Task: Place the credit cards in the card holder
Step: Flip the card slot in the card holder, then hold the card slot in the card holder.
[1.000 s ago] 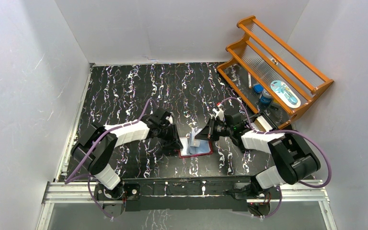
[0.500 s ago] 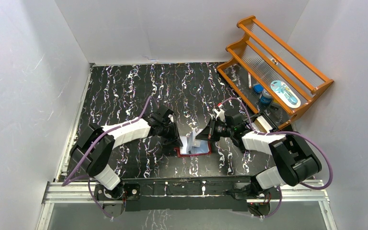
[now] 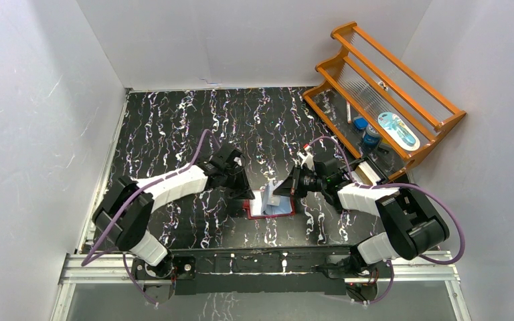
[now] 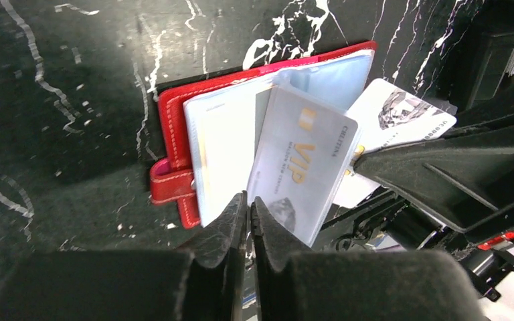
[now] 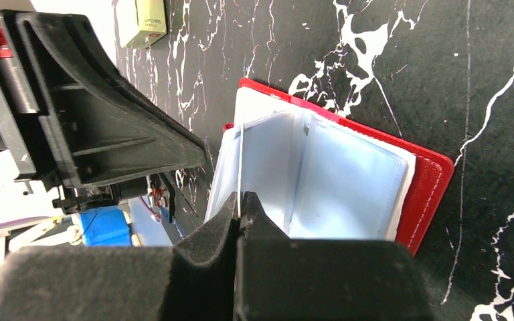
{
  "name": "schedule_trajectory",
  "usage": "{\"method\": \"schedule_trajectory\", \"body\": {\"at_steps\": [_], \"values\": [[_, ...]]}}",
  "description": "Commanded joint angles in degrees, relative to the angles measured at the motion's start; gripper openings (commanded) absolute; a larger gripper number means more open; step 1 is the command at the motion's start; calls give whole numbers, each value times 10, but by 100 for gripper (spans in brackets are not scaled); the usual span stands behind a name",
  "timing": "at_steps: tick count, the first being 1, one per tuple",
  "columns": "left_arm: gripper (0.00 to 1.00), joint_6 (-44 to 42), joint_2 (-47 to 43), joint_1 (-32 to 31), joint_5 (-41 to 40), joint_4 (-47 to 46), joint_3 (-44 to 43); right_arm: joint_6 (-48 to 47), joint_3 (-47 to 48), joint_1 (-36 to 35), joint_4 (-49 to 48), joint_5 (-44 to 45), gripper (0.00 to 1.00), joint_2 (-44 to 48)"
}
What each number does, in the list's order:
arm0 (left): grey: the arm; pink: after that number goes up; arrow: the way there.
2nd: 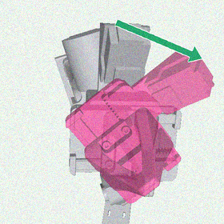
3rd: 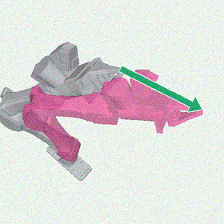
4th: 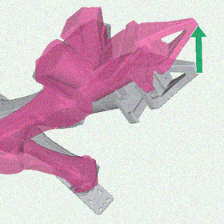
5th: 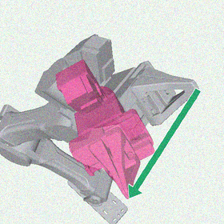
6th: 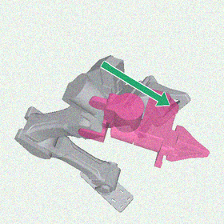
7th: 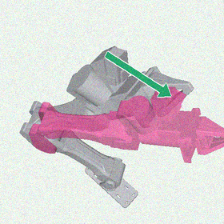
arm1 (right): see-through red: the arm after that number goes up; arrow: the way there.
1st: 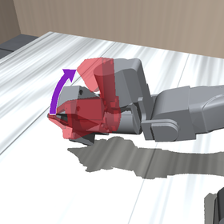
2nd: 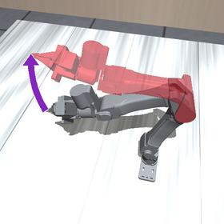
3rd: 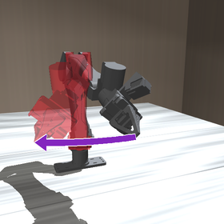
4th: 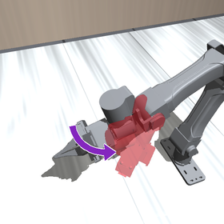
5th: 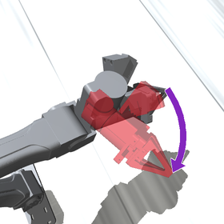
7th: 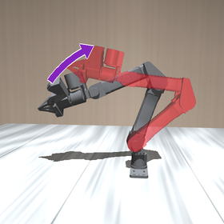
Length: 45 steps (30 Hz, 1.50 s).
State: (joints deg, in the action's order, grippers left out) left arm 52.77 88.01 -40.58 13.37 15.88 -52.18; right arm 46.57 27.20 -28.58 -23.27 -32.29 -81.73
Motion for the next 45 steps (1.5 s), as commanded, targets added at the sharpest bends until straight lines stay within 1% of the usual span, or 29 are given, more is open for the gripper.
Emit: {"method": "schedule_trajectory", "body": {"at_steps": [1,5,12,19,21,24,26,28,32,34,38,41,45], "values": [[4,4,40,-8,53,-42,-11,-7,-10,0,-10,-1,0,14],[2,4,67,-15,66,-54,-20,-9,-13,3,-3,2,0,20],[2,12,103,-34,86,-76,-34,-18,-10,10,15,7,0,33],[3,16,117,-48,97,-87,-42,-24,-4,13,27,8,0,38],[3,16,116,-49,92,-82,-38,-22,-2,13,20,1,0,34],[4,18,87,-49,46,-41,-29,-15,5,12,8,-22,0,20],[8,16,57,-45,8,-7,-21,-13,11,12,9,-29,0,12],[10,16,23,-38,-20,23,-13,-18,16,11,16,-31,0,8],[16,18,-40,-22,-55,54,1,-46,37,10,50,-44,0,-9],[18,17,-53,-18,-63,58,4,-65,46,11,78,-32,0,-8],[25,8,-50,-16,-53,48,4,-91,60,19,107,-23,0,-7],[31,-4,-36,-16,-24,19,5,-97,65,23,114,-28,0,-13],[35,-13,-14,-16,-5,4,-1,-99,63,25,114,-21,0,-14]]}}
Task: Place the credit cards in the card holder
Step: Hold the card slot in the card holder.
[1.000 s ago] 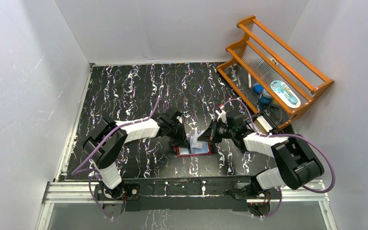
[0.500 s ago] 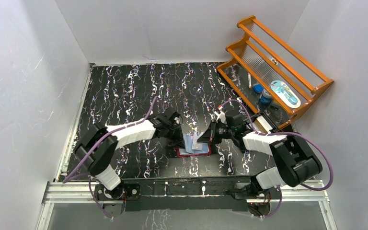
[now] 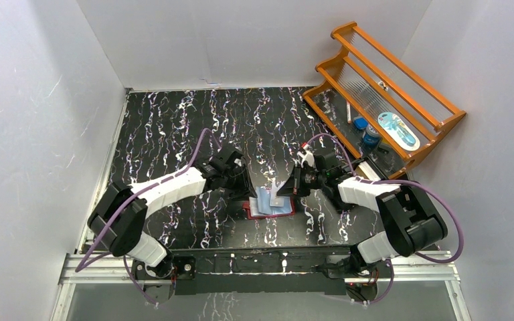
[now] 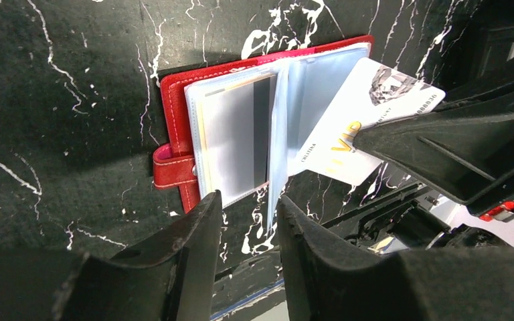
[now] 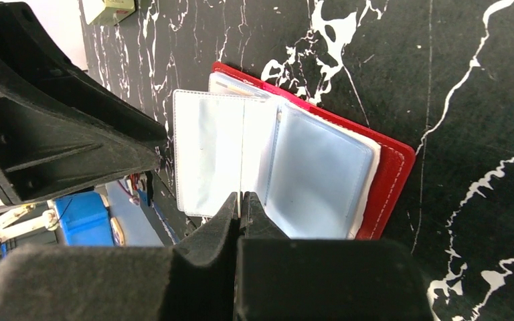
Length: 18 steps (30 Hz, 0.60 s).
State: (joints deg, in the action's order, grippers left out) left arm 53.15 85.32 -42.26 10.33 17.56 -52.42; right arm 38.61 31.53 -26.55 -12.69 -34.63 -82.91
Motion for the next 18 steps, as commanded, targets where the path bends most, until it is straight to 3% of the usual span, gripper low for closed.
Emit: {"method": "schedule_trajectory", "body": {"at_steps": [1,7,18], "values": [[36,-20,18,0,26,-14,1,-21,19,5,6,5,0,-3],[35,-33,55,1,11,-6,7,-23,12,6,-16,11,0,-22],[16,-40,80,1,-11,10,14,14,-10,5,-94,-18,0,-56]]}}
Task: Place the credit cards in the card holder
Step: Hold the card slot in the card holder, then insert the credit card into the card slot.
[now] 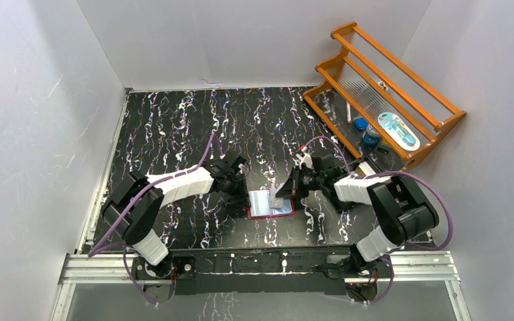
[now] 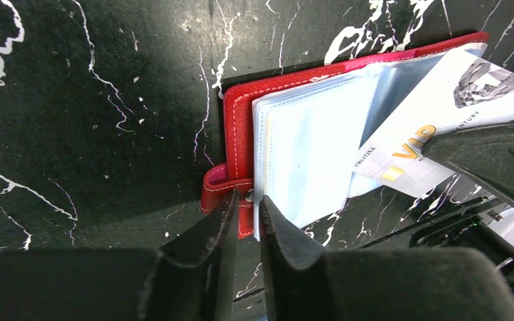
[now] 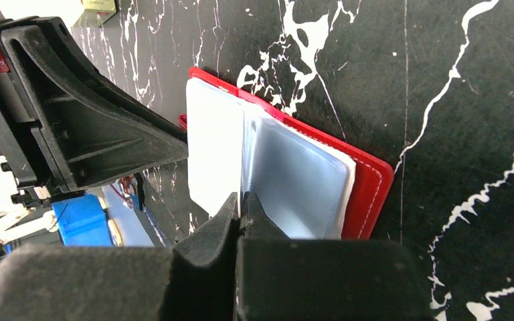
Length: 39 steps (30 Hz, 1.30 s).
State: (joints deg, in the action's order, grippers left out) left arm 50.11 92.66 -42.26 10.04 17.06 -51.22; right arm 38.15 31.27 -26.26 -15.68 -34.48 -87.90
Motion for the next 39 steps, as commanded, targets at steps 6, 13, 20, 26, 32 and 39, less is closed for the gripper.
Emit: {"method": "schedule_trajectory", "body": {"at_steps": [6,13,20,26,32,39], "values": [[9,-15,15,1,-2,10,6,52,-23,2,-116,-39,0,-23],[6,-17,18,1,1,5,14,67,-29,3,-134,-46,0,-26],[6,-19,18,1,2,5,18,42,-25,12,-88,-29,0,3],[7,-20,20,1,7,5,14,36,-22,16,-77,-32,0,6],[9,-18,20,1,8,5,14,37,-21,16,-89,-34,0,-7],[9,-17,23,1,13,1,15,57,-29,16,-133,-54,0,-36]]}}
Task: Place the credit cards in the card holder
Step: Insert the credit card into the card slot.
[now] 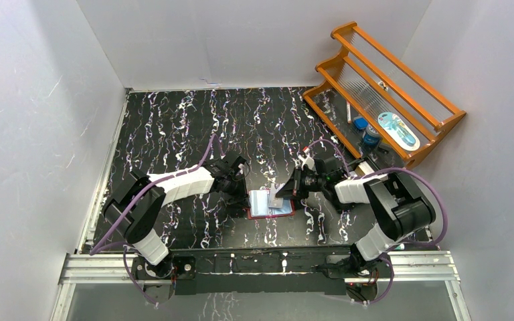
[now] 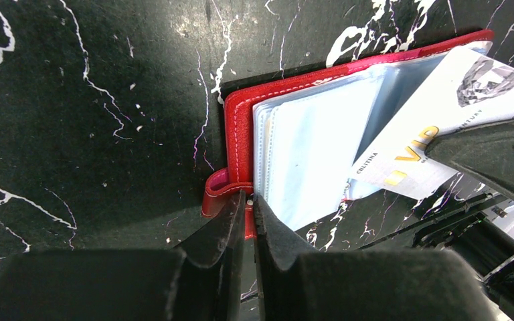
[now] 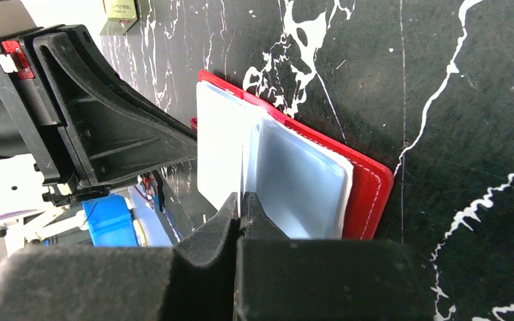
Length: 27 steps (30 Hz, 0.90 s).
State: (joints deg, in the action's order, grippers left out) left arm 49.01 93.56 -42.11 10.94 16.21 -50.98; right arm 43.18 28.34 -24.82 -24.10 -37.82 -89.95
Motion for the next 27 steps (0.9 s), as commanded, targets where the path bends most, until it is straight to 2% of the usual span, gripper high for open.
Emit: {"method": "schedule_trajectory", "body": {"at_steps": [1,21,27], "values": [[9,-6,14,-1,4,9,13,8,-4,1,-54,-21,0,-18],[9,-4,21,0,8,5,13,95,-44,0,-218,-84,0,-82],[9,-4,19,-1,7,5,15,101,-47,-1,-229,-84,0,-89]]}}
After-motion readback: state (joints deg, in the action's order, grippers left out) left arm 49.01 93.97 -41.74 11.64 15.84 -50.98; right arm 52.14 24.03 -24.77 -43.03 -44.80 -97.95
